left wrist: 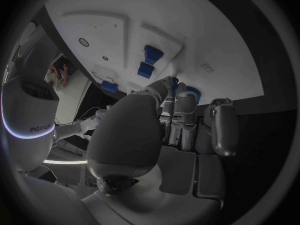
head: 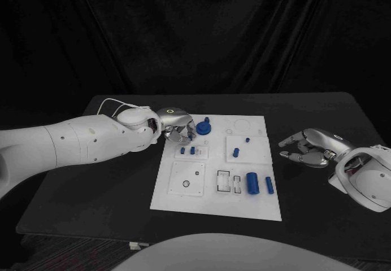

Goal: Assemble the parts on the task board

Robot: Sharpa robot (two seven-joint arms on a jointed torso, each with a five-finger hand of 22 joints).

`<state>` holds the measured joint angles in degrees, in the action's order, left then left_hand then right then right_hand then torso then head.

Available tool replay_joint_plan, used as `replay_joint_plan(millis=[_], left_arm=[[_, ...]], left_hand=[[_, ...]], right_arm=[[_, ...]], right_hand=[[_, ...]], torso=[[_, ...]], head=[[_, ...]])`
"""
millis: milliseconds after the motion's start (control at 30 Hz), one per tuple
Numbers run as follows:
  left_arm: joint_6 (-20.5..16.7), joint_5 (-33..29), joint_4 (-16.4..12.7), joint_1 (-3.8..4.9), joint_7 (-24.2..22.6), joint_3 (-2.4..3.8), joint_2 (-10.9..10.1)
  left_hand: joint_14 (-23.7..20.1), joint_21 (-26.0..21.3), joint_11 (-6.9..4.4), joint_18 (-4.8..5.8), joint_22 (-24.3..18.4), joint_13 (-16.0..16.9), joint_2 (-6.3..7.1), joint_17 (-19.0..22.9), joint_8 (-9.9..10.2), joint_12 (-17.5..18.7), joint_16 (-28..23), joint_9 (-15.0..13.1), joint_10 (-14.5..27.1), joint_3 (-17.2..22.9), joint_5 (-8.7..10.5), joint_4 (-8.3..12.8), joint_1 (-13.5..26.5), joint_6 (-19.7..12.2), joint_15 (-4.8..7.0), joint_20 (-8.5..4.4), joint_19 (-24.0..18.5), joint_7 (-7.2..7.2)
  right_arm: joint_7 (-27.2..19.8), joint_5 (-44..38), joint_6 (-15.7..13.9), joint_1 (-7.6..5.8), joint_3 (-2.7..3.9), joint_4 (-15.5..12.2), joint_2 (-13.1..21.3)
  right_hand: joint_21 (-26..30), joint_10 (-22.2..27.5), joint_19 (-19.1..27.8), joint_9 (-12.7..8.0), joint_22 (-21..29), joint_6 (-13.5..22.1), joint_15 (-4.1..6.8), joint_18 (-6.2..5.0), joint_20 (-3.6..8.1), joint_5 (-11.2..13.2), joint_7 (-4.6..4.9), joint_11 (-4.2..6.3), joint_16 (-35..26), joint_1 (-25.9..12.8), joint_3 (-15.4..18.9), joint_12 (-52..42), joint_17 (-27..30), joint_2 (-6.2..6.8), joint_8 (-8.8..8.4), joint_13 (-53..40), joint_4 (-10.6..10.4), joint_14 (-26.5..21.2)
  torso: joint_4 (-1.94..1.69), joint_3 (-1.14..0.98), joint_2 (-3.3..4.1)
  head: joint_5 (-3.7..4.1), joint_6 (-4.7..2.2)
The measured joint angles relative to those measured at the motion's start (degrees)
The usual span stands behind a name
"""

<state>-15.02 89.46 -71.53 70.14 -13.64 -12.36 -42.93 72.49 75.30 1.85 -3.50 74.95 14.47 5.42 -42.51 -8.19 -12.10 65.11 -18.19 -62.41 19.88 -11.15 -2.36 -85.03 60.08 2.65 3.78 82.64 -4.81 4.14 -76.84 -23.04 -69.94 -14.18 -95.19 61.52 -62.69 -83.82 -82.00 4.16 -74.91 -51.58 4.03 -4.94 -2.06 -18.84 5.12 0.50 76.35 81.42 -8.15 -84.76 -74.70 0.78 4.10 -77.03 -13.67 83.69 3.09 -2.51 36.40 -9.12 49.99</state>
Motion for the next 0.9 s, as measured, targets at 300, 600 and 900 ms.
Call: replay_joint_plan(millis=[300,600,900], left_arm=[[0.22,0.0,0.07,-0.01,0.22,0.0,-0.09],[0.51,-0.04,0.73,-0.24,0.39,0.14,0.55],[0.58,-0.11,1.68,-0.56,0.45,0.3,1.53]], left_hand=[[0.0,-0.22,0.0,0.0,-0.01,0.05,0.0,0.24,0.0,0.02,0.0,0.0,0.0,0.0,0.0,0.0,0.0,0.0,0.0,0.0,0.0,0.0],[0.0,-0.22,-0.21,0.0,-0.01,0.05,0.0,0.24,0.0,0.2,0.0,0.0,-0.21,-0.01,0.0,0.0,0.0,0.0,0.0,-0.21,-0.21,0.0],[-0.24,-0.57,-0.01,0.0,-0.02,0.26,0.0,0.55,0.43,0.23,-0.34,0.04,-0.4,-0.01,0.0,0.0,0.0,-0.01,-0.19,0.0,-0.41,0.0]], right_arm=[[0.0,0.0,0.03,0.06,-0.01,0.05,-0.01],[0.0,0.01,0.05,0.12,-0.01,0.12,-0.09],[0.0,0.02,0.07,0.18,-0.01,0.24,-0.13]], right_hand=[[0.0,0.0,0.0,0.0,0.01,0.0,0.0,-0.01,0.0,0.0,0.0,0.0,0.0,0.0,0.0,0.16,0.0,0.0,0.0,0.0,0.0,0.0],[0.0,0.0,0.0,0.0,0.01,0.0,0.0,0.0,0.0,0.0,0.0,0.0,0.0,0.0,0.0,0.16,0.0,0.0,0.0,0.0,0.0,0.0],[0.0,0.0,0.0,0.0,0.01,0.0,0.0,-0.01,0.0,0.0,0.0,0.0,0.0,0.0,-0.32,0.15,0.08,0.0,0.0,0.0,0.0,0.0]], torso=[[0.0,0.02,-0.03],[0.01,0.02,0.01],[0.01,-0.01,0.01]], head=[[-0.13,0.0],[-0.1,0.0],[-0.02,0.0]])
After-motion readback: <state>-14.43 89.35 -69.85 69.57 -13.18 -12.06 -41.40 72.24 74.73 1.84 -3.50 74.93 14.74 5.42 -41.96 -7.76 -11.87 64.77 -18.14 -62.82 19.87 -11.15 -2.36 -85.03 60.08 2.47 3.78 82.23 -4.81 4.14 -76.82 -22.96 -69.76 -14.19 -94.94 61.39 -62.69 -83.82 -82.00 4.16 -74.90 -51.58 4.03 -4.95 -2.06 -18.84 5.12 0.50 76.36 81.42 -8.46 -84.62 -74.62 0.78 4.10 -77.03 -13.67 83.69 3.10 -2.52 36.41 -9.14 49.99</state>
